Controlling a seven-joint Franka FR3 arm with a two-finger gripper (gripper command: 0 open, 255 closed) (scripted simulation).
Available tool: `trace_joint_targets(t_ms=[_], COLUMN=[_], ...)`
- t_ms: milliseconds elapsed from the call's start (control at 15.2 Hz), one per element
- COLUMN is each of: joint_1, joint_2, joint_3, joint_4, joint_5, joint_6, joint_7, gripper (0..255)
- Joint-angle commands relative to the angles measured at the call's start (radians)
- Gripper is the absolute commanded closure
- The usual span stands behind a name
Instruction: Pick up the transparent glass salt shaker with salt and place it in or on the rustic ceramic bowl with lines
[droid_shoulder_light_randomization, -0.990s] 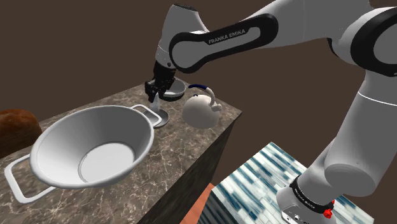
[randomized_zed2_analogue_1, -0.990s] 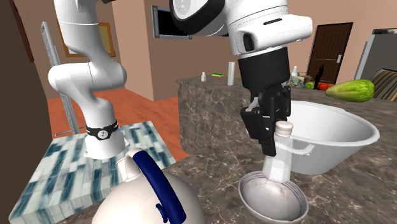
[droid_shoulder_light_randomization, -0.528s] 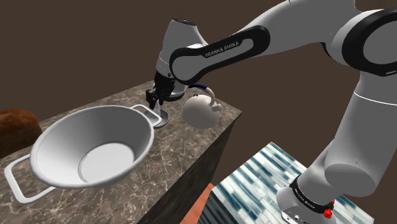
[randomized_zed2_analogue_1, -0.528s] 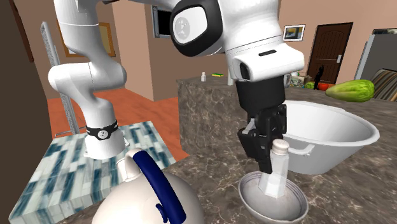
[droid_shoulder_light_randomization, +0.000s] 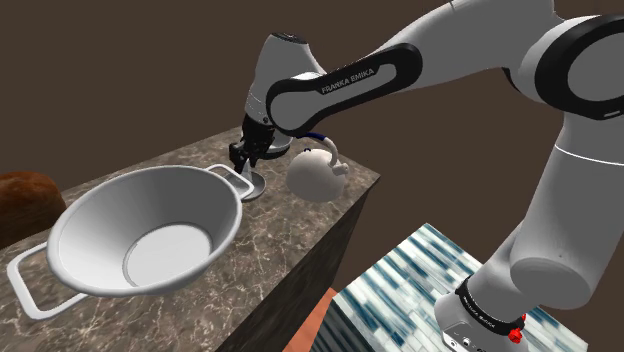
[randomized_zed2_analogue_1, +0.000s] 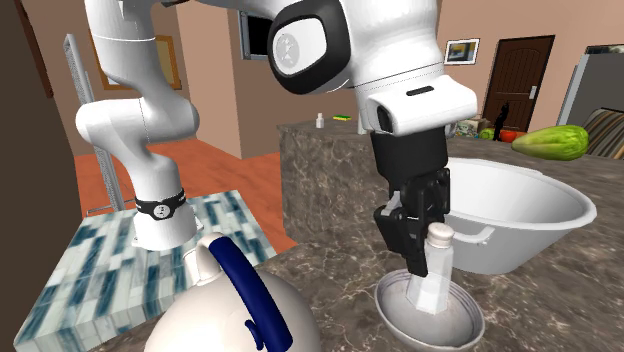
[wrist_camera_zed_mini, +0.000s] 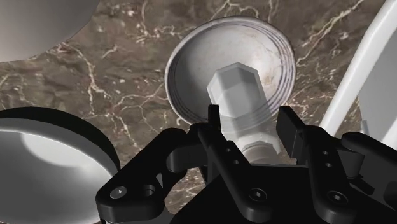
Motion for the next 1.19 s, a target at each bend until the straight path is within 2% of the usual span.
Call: trace_joint_targets(t_ms=[0, 330, 594, 1122], joint_1=[0.000, 0.000, -0.025, -0.025], joint_2=[0.000, 0.000, -0.093, -0.093], joint_3=[0.000, 0.000, 0.014, 0.014], joint_4=[0.000, 0.000, 0.007, 0.007], joint_5=[0.000, 0.000, 0.050, 0.050], joint_6=[0.000, 0.000, -0.094, -0.094], joint_7=[0.000, 0.000, -0.032, -0.032], gripper=[0, 0, 0, 0])
